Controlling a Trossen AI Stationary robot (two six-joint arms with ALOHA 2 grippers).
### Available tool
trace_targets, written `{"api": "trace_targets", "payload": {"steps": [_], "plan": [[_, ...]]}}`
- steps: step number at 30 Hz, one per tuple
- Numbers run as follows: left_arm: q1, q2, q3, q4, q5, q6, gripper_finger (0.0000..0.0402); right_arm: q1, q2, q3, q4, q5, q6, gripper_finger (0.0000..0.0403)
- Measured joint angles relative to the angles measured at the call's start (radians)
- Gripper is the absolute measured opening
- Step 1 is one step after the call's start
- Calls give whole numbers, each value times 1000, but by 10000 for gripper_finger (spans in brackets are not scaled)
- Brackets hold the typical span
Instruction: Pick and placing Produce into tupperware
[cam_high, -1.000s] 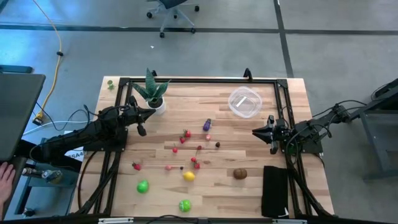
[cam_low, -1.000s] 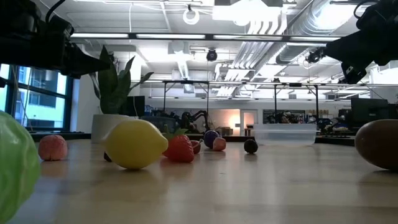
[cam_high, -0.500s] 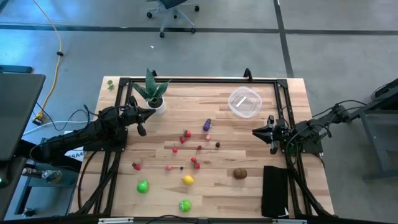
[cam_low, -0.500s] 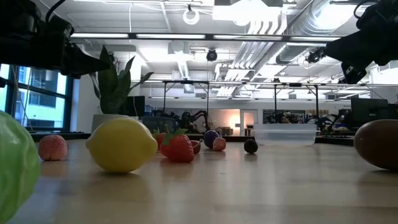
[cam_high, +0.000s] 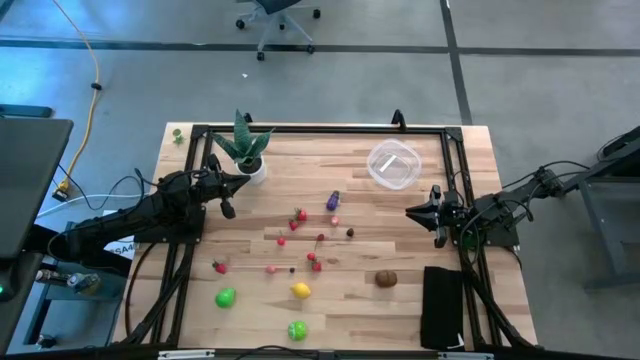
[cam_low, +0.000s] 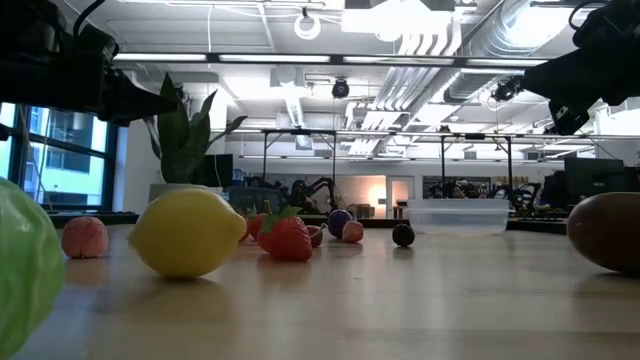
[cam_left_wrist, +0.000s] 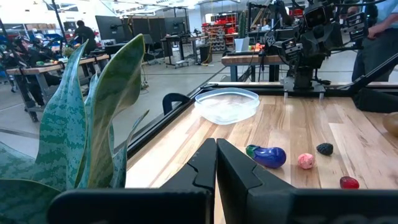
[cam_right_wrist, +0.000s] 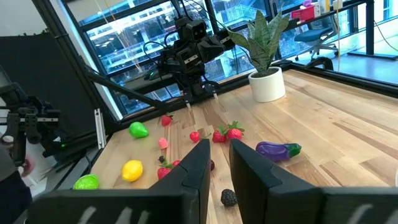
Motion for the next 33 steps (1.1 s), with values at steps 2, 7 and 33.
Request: {"api": "trace_targets", "payload": {"steps": [2,7,33], "plan": [[0,0,0,0,0,0,3,0,0,0,0,0,0,51],[0,0,0,0,0,0,3,0,0,0,0,0,0,51],[0,0,0,3,0,-140,3,0,0,0,169,295,-68,51]]}}
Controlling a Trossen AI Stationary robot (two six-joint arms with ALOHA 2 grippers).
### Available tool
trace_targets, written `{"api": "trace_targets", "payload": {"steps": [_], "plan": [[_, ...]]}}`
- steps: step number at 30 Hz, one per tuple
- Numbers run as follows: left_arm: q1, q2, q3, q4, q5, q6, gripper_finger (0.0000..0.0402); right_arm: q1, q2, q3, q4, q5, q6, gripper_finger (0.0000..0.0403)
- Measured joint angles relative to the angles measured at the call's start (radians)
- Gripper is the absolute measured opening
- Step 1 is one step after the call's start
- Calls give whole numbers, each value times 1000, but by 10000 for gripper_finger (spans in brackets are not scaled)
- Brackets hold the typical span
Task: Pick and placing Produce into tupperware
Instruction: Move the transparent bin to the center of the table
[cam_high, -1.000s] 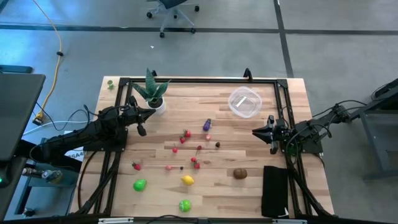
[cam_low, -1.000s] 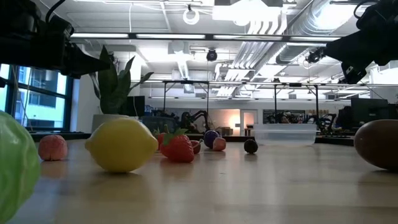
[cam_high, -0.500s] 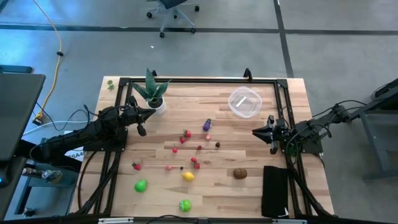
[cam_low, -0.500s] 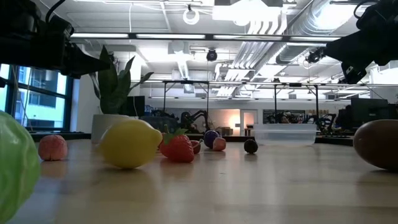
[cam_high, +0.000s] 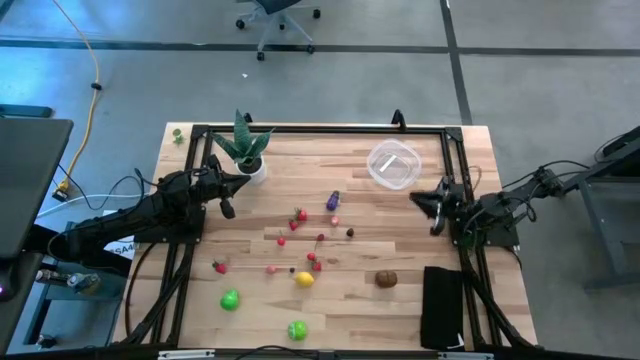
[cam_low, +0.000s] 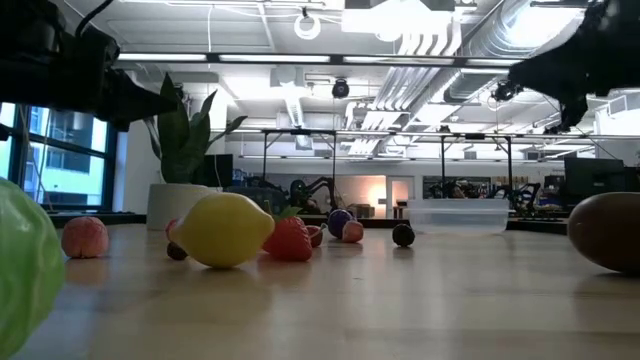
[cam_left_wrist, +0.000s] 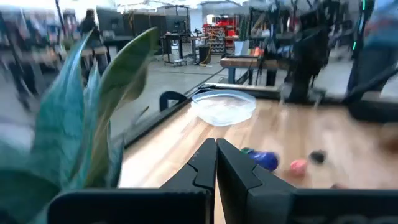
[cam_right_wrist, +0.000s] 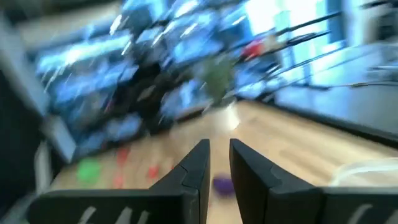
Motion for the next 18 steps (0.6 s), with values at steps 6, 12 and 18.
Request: {"api": "trace_targets", "payload": {"steps": [6,12,18], "plan": [[0,0,0,49,-4,-263,3,0,0,0,477,317,219,51],[0,0,0,69,-4,-270,3,-7,0,0,698,406,175,51],[0,0,0,77,22,-273,3,-61,4,58,718,237,15,51]]}}
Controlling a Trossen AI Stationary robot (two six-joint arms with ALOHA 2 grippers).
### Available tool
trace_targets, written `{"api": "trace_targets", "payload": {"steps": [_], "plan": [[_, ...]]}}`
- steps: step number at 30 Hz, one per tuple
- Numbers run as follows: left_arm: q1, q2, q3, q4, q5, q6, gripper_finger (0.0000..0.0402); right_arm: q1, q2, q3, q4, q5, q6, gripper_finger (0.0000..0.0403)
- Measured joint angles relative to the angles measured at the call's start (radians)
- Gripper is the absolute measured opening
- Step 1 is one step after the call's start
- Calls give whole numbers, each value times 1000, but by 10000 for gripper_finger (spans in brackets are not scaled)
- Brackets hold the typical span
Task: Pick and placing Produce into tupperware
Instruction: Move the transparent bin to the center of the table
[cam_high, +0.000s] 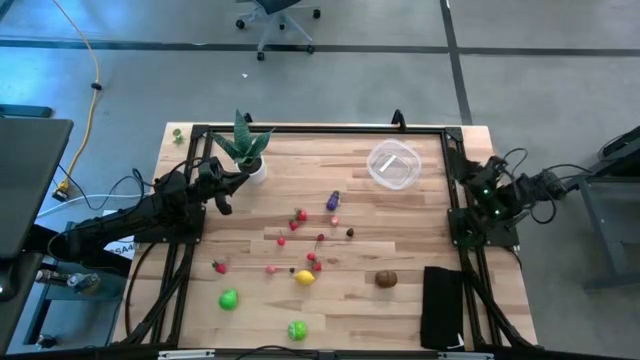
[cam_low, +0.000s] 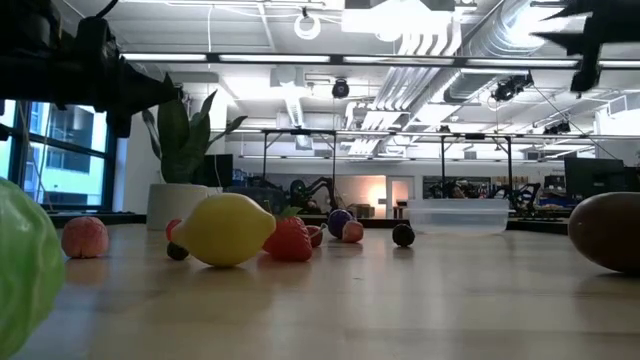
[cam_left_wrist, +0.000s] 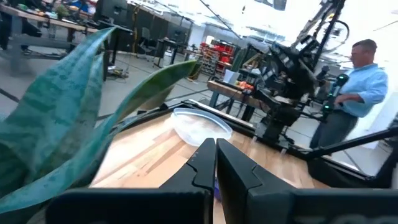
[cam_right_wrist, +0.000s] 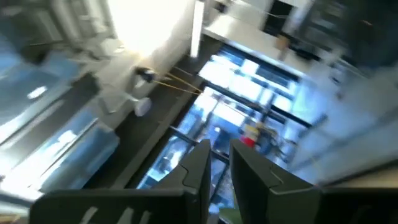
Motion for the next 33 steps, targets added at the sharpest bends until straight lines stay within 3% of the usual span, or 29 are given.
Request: {"api": "trace_targets", "payload": {"steps": [5,8,12,14,17,19,22,24,28,33], "plan": [[0,-1,0,66,93,15,3,-50,75,190,-215,-51,-117,51],[0,-1,0,97,126,40,3,-72,175,331,-413,12,-122,51],[0,-1,0,102,135,44,3,-113,349,495,-636,194,-116,51],[0,-1,0,104,132,40,3,-136,427,572,-758,210,-73,51],[0,-1,0,109,131,40,3,-184,529,689,-1024,69,43,51],[0,0,0,125,131,39,3,-251,605,768,-1271,-13,215,51],[0,-1,0,154,130,39,3,-410,727,873,-1656,-216,495,51],[0,-1,0,161,128,35,3,-534,813,908,-1794,-371,559,51],[0,-1,0,161,128,19,3,-737,975,924,-1791,-721,458,51],[0,-1,0,161,129,6,3,-896,1153,924,-1753,-908,344,51]]}}
